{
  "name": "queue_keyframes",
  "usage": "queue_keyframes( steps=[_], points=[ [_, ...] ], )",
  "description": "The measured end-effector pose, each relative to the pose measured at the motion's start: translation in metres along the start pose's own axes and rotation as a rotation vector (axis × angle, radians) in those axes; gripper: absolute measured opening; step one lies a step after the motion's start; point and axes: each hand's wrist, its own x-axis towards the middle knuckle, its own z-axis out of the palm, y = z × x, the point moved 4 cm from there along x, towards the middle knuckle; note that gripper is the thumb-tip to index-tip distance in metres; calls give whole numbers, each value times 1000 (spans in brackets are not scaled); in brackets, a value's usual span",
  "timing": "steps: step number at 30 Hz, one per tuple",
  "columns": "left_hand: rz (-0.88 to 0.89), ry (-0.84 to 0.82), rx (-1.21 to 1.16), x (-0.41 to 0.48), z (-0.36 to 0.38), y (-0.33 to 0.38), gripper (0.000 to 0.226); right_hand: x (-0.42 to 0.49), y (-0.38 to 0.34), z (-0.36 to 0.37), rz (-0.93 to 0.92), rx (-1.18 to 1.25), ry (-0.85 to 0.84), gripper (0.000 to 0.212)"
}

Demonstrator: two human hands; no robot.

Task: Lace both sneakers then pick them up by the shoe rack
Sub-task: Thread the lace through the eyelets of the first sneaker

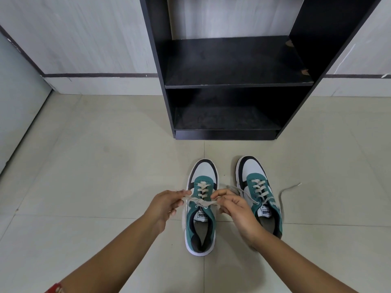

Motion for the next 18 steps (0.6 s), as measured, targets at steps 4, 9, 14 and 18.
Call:
queue_keyframes(
  steps=[4, 9, 14, 18],
  points=[
    [-163, -80, -299, 5, 0, -15, 15, -7, 5, -1, 148, 442, -12, 27],
    [-123, 6, -340, 11, -1, -19, 15, -6, 3, 2, 252, 536, 52, 35],
    [-24, 110, -217, 17, -13, -18, 12, -6, 11, -8, 294, 333, 127, 31],
    [55, 154, -200, 17, -17, -14, 6, -3, 15, -13, 315, 272, 141, 29]
  ],
)
